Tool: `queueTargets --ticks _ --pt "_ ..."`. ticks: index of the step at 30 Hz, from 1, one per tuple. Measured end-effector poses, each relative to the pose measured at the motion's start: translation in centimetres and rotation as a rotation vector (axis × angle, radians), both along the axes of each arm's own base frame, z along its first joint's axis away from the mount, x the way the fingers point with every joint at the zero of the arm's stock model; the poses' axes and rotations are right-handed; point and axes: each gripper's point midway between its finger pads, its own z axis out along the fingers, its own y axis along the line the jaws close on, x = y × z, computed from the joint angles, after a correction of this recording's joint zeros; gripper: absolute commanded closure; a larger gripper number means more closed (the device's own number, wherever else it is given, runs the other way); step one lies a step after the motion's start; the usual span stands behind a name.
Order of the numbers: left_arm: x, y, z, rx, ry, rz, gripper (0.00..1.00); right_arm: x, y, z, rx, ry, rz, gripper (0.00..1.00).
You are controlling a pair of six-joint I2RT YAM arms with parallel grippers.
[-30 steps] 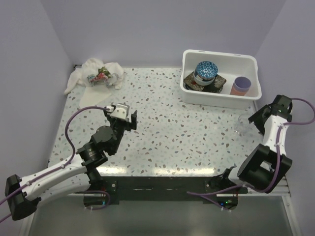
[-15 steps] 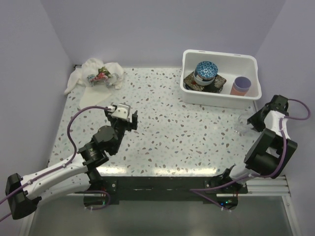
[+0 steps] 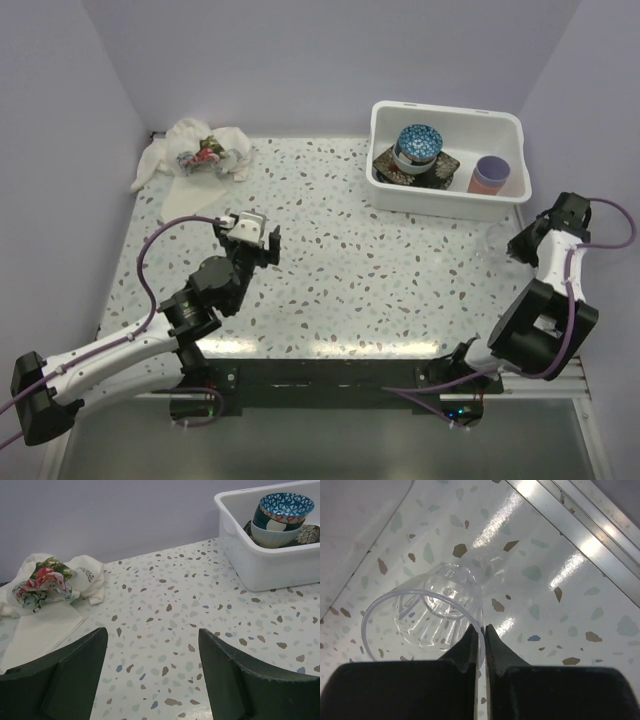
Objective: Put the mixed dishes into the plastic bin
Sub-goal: Reset both arms
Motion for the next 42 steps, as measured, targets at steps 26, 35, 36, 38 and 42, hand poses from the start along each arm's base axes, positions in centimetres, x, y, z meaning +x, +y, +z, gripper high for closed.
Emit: queueTargets --ticks 26,35,36,38,42 --pt "0.2 -0.6 -0.8 0.026 0.018 -0.006 0.22 14.2 6.5 18.5 -0.222 -0.351 0.225 1.0" --pt "0.2 -0.6 -0.9 0.029 0.02 -0.004 0.22 17.0 1.4 19.1 -0.289 -0.322 0.112 1.0" --pt "0.2 -0.6 -0.9 0.029 0.02 -0.003 0.22 17.2 1.0 18.9 -0.288 -0.314 0.106 1.0" --pt "0.2 -0.6 -1.0 0.03 0.02 -0.003 0.22 17.5 0.6 18.1 -0.282 -0.291 0.102 1.0" --pt "0.2 -0.6 -0.9 0.029 0.02 -0.003 0.22 17.3 0.6 16.0 -0.259 -0.223 0.109 1.0"
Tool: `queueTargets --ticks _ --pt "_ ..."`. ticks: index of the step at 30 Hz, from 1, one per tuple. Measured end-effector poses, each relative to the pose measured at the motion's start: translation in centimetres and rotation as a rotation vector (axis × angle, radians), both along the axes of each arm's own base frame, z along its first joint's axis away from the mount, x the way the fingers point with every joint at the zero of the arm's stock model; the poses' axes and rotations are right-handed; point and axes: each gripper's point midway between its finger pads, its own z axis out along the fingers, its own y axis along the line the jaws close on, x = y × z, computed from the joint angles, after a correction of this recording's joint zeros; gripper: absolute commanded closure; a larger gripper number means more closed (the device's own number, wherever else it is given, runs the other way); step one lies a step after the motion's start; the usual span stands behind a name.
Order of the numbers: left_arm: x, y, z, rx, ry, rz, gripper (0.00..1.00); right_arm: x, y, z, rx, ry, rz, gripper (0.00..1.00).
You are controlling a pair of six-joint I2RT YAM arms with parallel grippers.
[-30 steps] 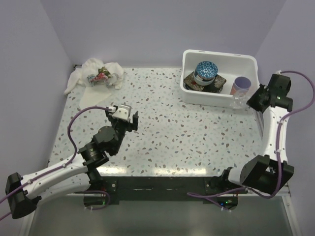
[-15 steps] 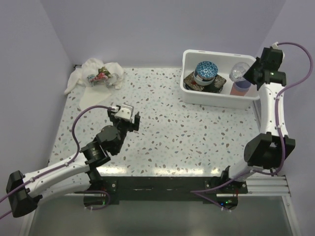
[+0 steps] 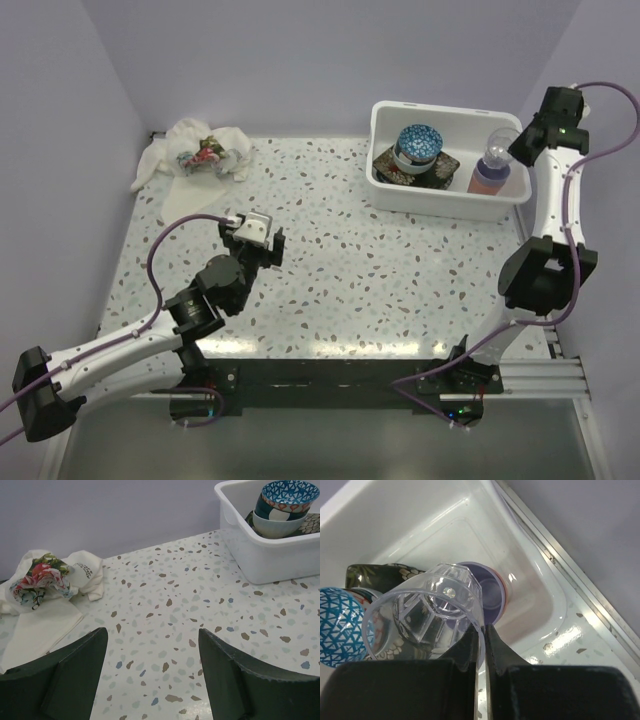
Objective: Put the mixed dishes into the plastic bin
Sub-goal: Reset both arms
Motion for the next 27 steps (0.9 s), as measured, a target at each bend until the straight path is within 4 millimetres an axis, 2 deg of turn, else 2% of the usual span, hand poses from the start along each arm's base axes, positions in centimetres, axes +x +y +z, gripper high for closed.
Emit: queueTargets --ticks 4,13,16,17,19,22,27 --pt "0.0 0.0 0.0 0.0 0.0 0.0 0.22 -0.5 0.1 -1.2 0.012 0.049 0.003 1.0" --pt "0.0 0.0 0.0 0.0 0.0 0.0 0.22 -0.8 -0.3 -2.0 0.016 0.077 -0.001 0.96" --pt "0.0 0.0 0.0 0.0 0.0 0.0 0.22 -0.6 -0.6 -2.9 0.023 0.096 -0.006 0.88" --pt "0.0 0.0 0.0 0.0 0.0 0.0 0.22 -0.6 -0.6 -3.2 0.024 0.102 -0.006 0.81" --pt "0.0 0.0 0.0 0.001 0.0 0.0 0.22 -0.4 -0.6 -3.8 0.03 0.114 -0.003 0.78" --pt "0.0 0.0 0.0 0.001 0.0 0.0 0.22 -0.4 -0.6 -3.9 0.031 0.115 0.001 0.66" --pt "0.0 0.0 0.0 0.001 0.0 0.0 0.22 -0.2 -0.7 -3.7 0.024 0.109 0.007 0.59"
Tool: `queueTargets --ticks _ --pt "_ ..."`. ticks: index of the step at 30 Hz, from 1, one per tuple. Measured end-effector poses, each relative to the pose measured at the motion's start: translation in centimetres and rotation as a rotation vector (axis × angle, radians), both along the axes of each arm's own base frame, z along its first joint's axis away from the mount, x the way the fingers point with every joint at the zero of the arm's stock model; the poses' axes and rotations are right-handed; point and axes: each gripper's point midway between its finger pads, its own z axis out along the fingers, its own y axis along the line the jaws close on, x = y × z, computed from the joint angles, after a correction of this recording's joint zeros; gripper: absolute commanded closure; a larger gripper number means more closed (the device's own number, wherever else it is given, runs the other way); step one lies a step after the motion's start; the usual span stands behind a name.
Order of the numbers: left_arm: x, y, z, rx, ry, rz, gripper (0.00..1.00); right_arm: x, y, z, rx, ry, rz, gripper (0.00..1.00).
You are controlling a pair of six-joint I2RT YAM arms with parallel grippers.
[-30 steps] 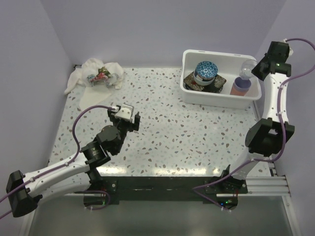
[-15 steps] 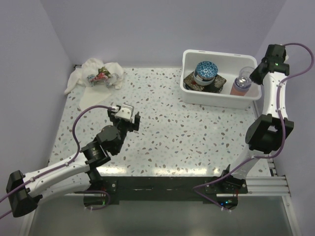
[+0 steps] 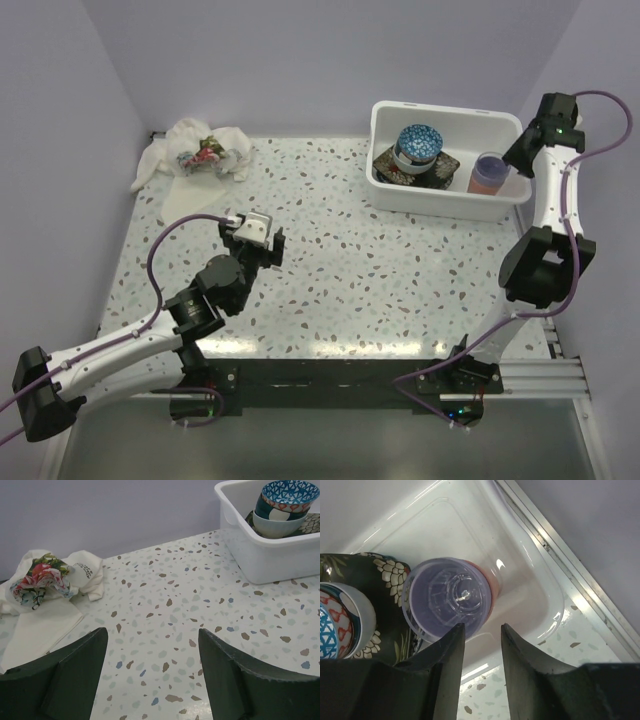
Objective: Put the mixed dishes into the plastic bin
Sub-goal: Reset both arms
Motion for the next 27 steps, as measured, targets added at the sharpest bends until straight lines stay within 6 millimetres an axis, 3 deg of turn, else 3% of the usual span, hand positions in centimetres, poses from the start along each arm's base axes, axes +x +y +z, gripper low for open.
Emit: queueTargets --ticks 6,8,12,14,21,24,27 --pt "0.0 0.0 0.0 0.001 0.0 0.001 0.22 -0.3 0.3 0.3 0.002 -0.008 0.014 0.43" --pt "0.0 0.1 0.0 0.005 -0.001 0.003 0.22 -1.2 0.8 0.8 0.006 -0.018 0.027 0.31" --pt "0.1 0.3 0.0 0.011 -0.002 0.015 0.21 -3.6 1.9 4.1 -0.019 -0.092 0.058 0.06" --pt "0.2 0.6 0.0 0.015 -0.003 0.027 0.21 -5.2 2.5 6.6 -0.047 -0.152 0.075 0.02" --pt "0.6 1.9 0.0 0.018 -0.001 0.083 0.16 -15.0 6.2 17.3 -0.226 -0.453 0.154 0.02" --pt "0.6 2.3 -0.3 0.026 0.007 0.104 0.11 -19.0 8.7 19.2 -0.277 -0.55 0.206 0.01" --pt "0.5 2.7 -0.7 0.039 0.026 0.118 0.09 -21.6 11.0 19.4 -0.291 -0.613 0.28 0.01"
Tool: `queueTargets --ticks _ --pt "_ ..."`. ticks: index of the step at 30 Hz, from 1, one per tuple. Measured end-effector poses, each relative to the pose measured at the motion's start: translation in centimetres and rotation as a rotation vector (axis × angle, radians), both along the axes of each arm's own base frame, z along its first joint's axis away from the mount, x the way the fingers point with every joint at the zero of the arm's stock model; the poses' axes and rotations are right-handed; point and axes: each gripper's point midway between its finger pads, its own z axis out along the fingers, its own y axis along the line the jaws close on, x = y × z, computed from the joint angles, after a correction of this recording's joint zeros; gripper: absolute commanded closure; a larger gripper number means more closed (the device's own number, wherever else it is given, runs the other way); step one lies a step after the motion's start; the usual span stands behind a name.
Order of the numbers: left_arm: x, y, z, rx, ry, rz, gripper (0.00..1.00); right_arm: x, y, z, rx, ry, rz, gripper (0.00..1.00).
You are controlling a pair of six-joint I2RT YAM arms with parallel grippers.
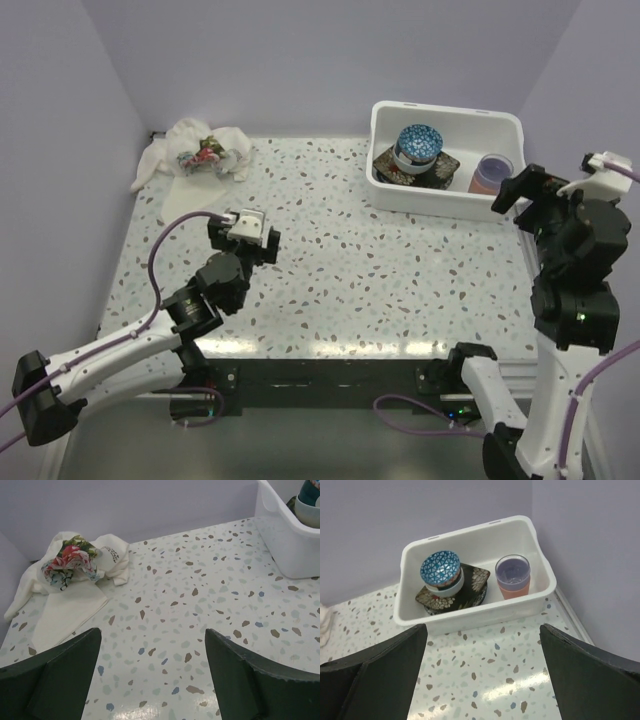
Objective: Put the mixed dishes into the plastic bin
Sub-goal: Reset both arms
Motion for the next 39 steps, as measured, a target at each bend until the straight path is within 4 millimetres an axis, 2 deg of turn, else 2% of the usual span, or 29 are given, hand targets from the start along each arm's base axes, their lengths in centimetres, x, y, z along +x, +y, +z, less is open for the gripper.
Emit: queueTargets --ticks 3,6,10,13,17,22,25,33,39 --pt "-0.4 0.6 -0.2 0.001 0.035 0.016 0.07 -1.9 1.0 -1.8 -0.019 -0.006 0.034 0.01" --pt "-1.1 1.5 0.7 -0.021 0.063 0.031 0.06 -4.2 1.3 -4.0 -0.034 -0.016 0.038 0.01" --pt "-2.5 3.1 2.3 -0.095 0.068 0.043 0.03 -7.2 1.3 -4.7 -0.059 -0.083 0.029 0.01" --pt "-3.7 4.8 2.6 -0.136 0.069 0.059 0.02 -9.0 1.0 -5.3 -0.074 -0.13 0.012 0.01" --pt "-5.1 6.9 2.6 -0.193 0.055 0.082 0.0 -8.9 0.8 -7.5 -0.076 -0.107 0.005 0.01" --pt "-6.1 8.8 0.8 -0.226 0.05 0.115 0.0 -8.6 0.7 -11.3 -0.077 -0.041 0.01 0.01" --pt "-6.4 9.1 -0.1 -0.234 0.058 0.12 0.0 -8.6 0.9 -12.3 -0.077 -0.037 0.02 0.01" --pt "-6.3 9.0 -0.8 -0.246 0.061 0.124 0.0 -8.4 0.8 -14.8 -0.069 -0.006 0.012 0.01" --pt "-6.1 8.9 -1.1 -0.245 0.062 0.127 0.01 -8.3 0.8 -15.0 -0.066 -0.006 0.011 0.01"
